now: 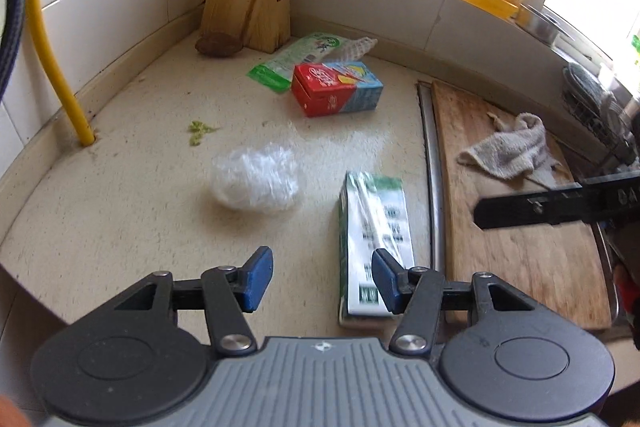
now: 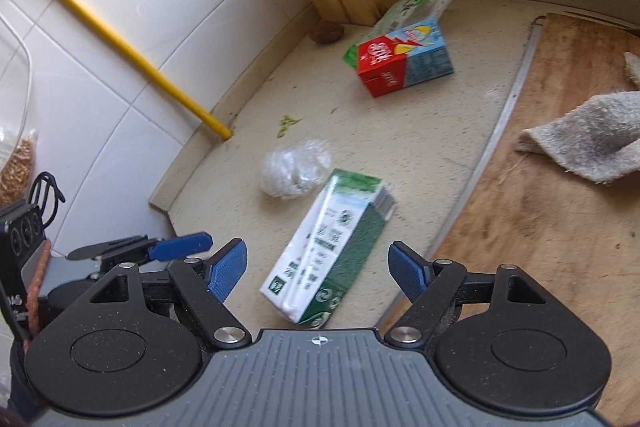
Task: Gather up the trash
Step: 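Move both open tools back up over the counter, then grasp the plastic bag with the left gripper while the right grasps the white foam net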
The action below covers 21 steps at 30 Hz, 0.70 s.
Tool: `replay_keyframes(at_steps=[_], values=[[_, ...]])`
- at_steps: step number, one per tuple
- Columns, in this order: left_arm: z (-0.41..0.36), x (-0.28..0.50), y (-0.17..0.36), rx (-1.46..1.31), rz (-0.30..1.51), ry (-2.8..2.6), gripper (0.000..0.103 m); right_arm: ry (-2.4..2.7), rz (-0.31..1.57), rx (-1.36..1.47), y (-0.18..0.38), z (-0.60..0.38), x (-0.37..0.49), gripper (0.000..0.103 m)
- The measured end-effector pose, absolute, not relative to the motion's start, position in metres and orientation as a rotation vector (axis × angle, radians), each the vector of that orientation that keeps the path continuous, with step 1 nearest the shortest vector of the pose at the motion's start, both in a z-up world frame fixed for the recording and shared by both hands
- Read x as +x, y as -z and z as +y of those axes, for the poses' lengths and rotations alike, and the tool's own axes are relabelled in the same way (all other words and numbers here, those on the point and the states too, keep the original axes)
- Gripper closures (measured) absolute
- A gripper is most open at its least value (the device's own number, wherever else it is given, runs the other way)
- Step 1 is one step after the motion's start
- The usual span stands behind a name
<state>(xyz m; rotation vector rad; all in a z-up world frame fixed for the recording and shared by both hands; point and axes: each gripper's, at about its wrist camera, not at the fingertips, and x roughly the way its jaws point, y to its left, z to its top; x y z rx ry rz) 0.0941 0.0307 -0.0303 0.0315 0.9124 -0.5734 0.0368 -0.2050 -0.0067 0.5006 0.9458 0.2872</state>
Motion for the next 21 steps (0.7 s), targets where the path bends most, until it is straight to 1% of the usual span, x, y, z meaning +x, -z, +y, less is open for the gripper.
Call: replay_keyframes(at_steps=[13,21], values=[[0.014,0.179,0.070,-0.087,0.969,0.381,0.052,-0.227,0.925,0.498,0.005,-0.262,0.071,0.018],[0.000,0.206,0.087,0.013,0.950,0.376,0.052,-0.094,0.902,0.529,0.002,-0.289,0.082,0.018]])
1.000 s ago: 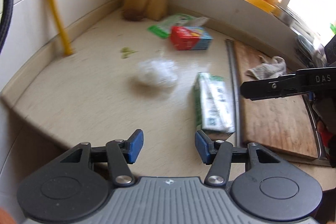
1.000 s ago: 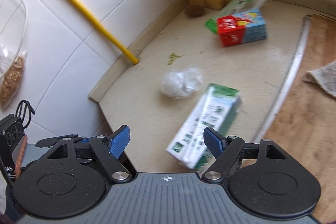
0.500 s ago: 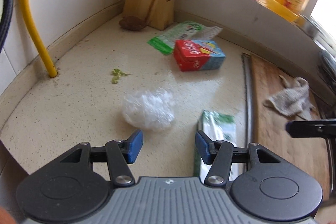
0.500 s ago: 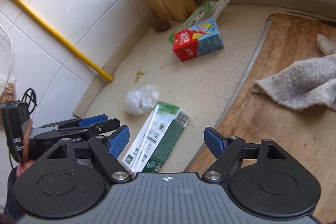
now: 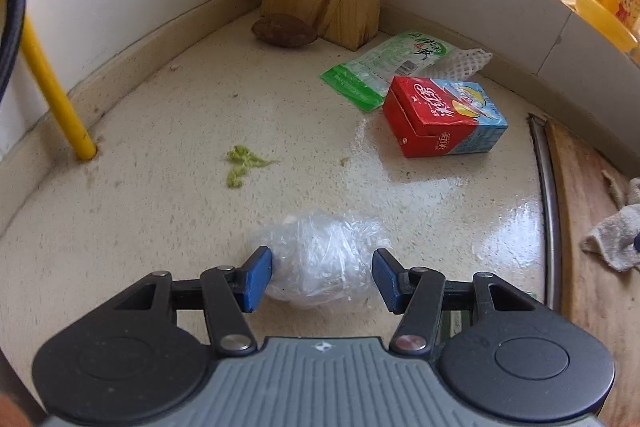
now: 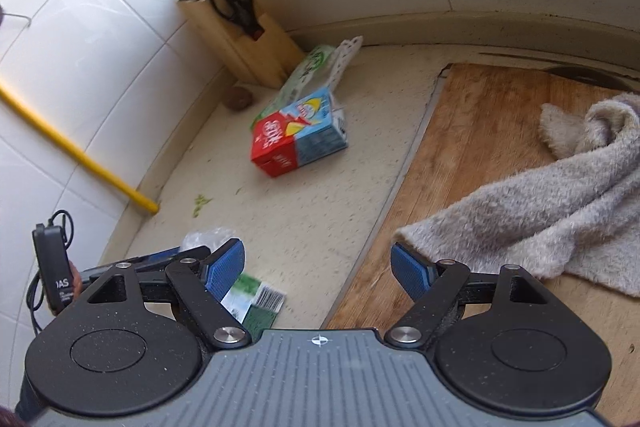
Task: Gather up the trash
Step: 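Grasp the plastic bag with the left gripper while the right grasps the white foam net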
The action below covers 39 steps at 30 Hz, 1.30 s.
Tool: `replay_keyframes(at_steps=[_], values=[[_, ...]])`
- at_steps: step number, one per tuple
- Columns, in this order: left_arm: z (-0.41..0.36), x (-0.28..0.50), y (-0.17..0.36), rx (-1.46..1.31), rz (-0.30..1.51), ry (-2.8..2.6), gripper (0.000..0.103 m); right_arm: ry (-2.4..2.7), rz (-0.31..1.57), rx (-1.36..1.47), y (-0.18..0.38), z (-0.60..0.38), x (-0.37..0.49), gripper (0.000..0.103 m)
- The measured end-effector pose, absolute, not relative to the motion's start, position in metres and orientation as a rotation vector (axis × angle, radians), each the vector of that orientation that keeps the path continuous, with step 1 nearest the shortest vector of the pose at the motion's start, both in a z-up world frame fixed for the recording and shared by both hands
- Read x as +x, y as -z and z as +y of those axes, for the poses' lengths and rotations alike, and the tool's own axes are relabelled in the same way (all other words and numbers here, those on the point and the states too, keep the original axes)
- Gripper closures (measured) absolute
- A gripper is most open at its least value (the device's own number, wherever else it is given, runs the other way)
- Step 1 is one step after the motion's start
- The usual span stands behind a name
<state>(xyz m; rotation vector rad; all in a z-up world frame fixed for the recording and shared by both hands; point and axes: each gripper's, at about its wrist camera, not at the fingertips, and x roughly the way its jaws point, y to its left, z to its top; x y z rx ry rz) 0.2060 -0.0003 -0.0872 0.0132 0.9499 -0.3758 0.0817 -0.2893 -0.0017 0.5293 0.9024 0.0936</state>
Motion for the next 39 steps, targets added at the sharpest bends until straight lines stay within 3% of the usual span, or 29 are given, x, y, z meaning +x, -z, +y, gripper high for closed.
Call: replay_keyframes(at_steps=[4,7,13,27,30,34,39], values=[[-0.003,0.213,0.089,0.046,0.926,0.404,0.053,-0.068,0.893,0.532,0.000,-0.285,0.101,0.018],[0.002,0.214,0.088,0.071,0.911,0.424,0.066,-0.066,0.898,0.516,-0.002,-0.281,0.121,0.018],[0.024,0.218,0.079,0.031,0.907,0.471,0.074,-0.088,0.882,0.519,-0.007,-0.275,0.189,0.018],[0.059,0.240,0.084,-0.117,0.962,0.468,0.075,-0.173,0.967,0.550,0.053,-0.243,0.363,0.020],[0.056,0.244,0.085,-0.110,0.966,0.474,0.075,-0.214,0.998,0.586,0.065,-0.236,0.381,0.027],[0.055,0.247,0.085,-0.108,0.967,0.480,0.075,-0.246,1.035,0.583,0.076,-0.225,0.393,0.056],[0.057,0.246,0.085,-0.113,0.969,0.484,0.074,-0.367,1.080,0.473,0.070,-0.195,0.383,0.056]])
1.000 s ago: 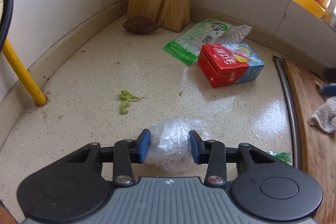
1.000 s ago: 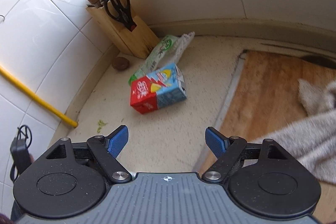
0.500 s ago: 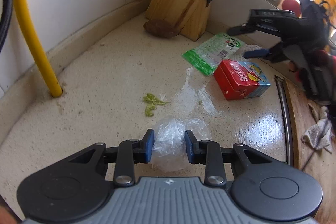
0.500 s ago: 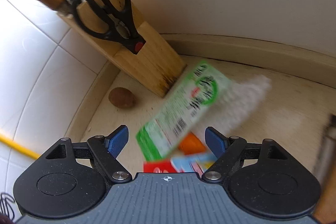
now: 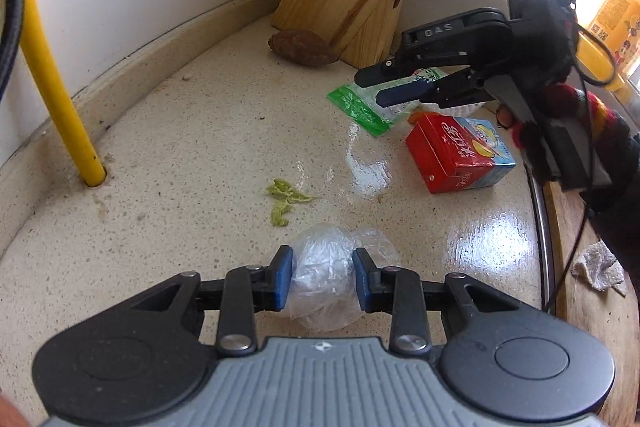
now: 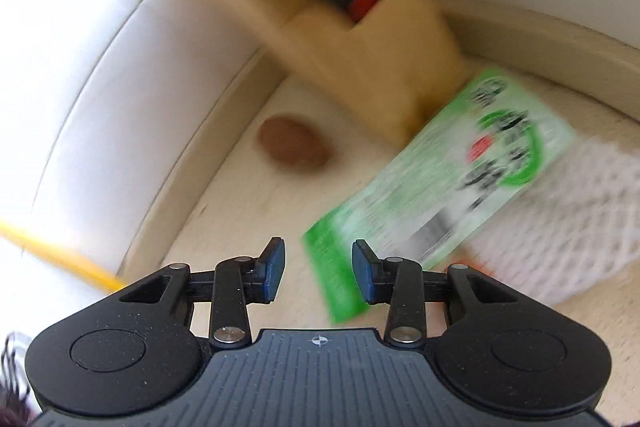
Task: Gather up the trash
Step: 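Grasp the plastic bag with the left gripper while the right grasps the white foam net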
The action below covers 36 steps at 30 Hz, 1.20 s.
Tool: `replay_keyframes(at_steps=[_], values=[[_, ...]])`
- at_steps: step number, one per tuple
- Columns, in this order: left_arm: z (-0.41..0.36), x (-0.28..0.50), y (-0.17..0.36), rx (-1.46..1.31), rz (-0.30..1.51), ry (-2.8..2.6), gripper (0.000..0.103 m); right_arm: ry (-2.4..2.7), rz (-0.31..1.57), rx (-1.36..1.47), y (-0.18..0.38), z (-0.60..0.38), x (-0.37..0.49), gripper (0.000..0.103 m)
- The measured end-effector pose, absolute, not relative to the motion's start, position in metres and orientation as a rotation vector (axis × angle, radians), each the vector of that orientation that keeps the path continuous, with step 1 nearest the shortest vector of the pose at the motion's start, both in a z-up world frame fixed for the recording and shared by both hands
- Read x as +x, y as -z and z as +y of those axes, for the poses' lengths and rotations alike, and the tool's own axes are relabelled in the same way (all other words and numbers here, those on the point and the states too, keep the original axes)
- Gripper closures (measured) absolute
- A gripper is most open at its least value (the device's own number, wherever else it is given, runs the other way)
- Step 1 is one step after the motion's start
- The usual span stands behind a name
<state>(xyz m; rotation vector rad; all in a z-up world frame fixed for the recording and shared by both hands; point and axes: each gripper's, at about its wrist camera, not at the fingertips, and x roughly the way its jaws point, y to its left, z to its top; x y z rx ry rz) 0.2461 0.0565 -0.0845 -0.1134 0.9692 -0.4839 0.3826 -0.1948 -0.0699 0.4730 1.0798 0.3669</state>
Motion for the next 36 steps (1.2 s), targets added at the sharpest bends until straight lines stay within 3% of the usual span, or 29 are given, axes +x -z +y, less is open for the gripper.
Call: replay_keyframes(at_steps=[1,3,4,8,13,15,17,23,31,36], values=[[0.058,0.245,0.084,-0.117,0.970,0.485,0.074,-0.357,1.046,0.432,0.061,-0.194,0.380,0.054],[0.060,0.245,0.084,-0.124,0.973,0.491,0.074,-0.261,0.953,0.290,0.041,-0.194,0.379,0.037],[0.061,0.243,0.084,-0.123,0.972,0.492,0.074,-0.212,0.932,0.254,0.037,-0.195,0.383,0.017],[0.059,0.241,0.085,-0.122,0.974,0.488,0.073,-0.164,0.988,0.194,0.051,-0.191,0.405,0.020],[0.058,0.243,0.085,-0.123,0.985,0.479,0.072,-0.270,1.068,0.154,0.072,-0.159,0.416,0.013],[0.059,0.240,0.085,-0.122,0.987,0.477,0.071,-0.401,1.117,0.215,0.071,-0.144,0.405,0.015],[0.062,0.238,0.085,-0.133,0.990,0.476,0.071,-0.488,1.153,0.262,0.067,-0.135,0.389,0.025],[0.075,0.230,0.091,-0.188,0.996,0.497,0.069,-0.391,1.031,0.403,0.026,-0.188,0.342,0.017],[0.076,0.230,0.092,-0.199,0.995,0.511,0.068,-0.169,0.893,0.552,0.012,-0.274,0.323,0.018],[0.070,0.234,0.093,-0.187,1.000,0.504,0.068,-0.028,0.933,0.504,0.029,-0.294,0.322,0.018]])
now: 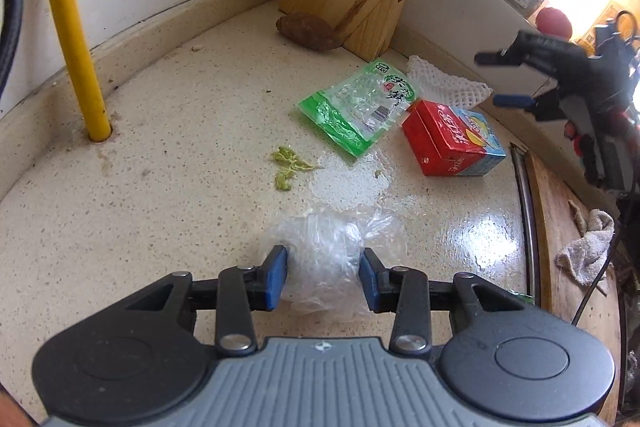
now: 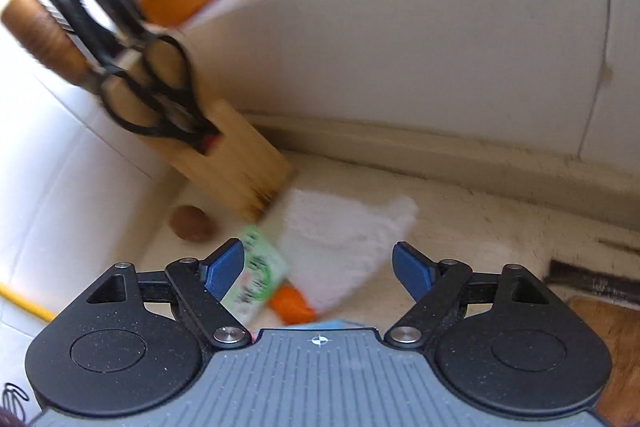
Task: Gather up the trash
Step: 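Grasp the plastic bag with the left gripper while the right grasps the white foam net, then carry the plastic bag and foam net down over the trash bin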
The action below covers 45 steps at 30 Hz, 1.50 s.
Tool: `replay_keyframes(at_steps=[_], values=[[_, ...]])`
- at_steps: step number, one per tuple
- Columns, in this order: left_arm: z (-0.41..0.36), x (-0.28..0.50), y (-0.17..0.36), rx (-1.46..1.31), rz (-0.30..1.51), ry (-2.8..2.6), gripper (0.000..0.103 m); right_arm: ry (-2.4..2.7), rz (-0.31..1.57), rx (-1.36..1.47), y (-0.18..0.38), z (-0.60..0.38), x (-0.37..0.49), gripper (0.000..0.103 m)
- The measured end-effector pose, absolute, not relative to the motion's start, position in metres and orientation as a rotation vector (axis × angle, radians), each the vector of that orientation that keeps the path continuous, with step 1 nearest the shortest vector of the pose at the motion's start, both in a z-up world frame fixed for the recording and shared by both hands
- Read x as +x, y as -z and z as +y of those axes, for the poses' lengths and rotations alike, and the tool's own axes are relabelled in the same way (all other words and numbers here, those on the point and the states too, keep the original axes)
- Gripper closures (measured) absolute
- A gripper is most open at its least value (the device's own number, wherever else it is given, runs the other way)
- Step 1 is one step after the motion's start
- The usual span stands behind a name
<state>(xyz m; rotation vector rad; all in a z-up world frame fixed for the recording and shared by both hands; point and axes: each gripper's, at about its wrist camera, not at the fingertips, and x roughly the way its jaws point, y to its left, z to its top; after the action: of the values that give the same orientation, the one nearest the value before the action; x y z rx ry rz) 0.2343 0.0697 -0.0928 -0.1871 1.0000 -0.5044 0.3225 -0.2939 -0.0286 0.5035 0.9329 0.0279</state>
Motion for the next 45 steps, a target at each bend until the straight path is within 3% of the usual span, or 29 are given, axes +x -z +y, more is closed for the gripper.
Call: replay_keyframes(at_steps=[3,7,8,10,17,23,33,36,38,45], values=[[0.065,0.236,0.093,-0.176,1.001,0.499,0.068,0.023,0.966,0.508,0.054,-0.293,0.342,0.022],[0.061,0.236,0.093,-0.164,0.986,0.482,0.070,-0.025,0.960,0.610,0.080,-0.288,0.362,0.073],[0.060,0.237,0.093,-0.162,0.981,0.479,0.072,-0.038,0.947,0.645,0.080,-0.288,0.362,0.079],[0.061,0.236,0.090,-0.159,0.972,0.481,0.073,-0.068,0.908,0.660,0.072,-0.287,0.357,0.082],[0.066,0.238,0.082,-0.189,0.960,0.491,0.073,-0.167,0.729,0.731,0.010,-0.304,0.307,0.083],[0.058,0.235,0.083,-0.118,0.967,0.493,0.072,-0.175,0.689,0.730,-0.025,-0.318,0.256,0.083],[0.027,0.230,0.087,0.087,0.941,0.489,0.056,-0.221,0.751,0.743,-0.001,-0.303,0.225,0.082],[0.021,0.229,0.087,0.110,0.928,0.471,0.059,-0.238,0.766,0.740,0.003,-0.298,0.219,0.082],[0.024,0.230,0.086,0.088,0.930,0.451,0.071,-0.249,0.777,0.736,0.006,-0.295,0.213,0.082],[0.031,0.215,0.067,0.065,0.903,0.424,0.076,-0.273,0.803,0.669,0.005,-0.273,0.191,0.082]])
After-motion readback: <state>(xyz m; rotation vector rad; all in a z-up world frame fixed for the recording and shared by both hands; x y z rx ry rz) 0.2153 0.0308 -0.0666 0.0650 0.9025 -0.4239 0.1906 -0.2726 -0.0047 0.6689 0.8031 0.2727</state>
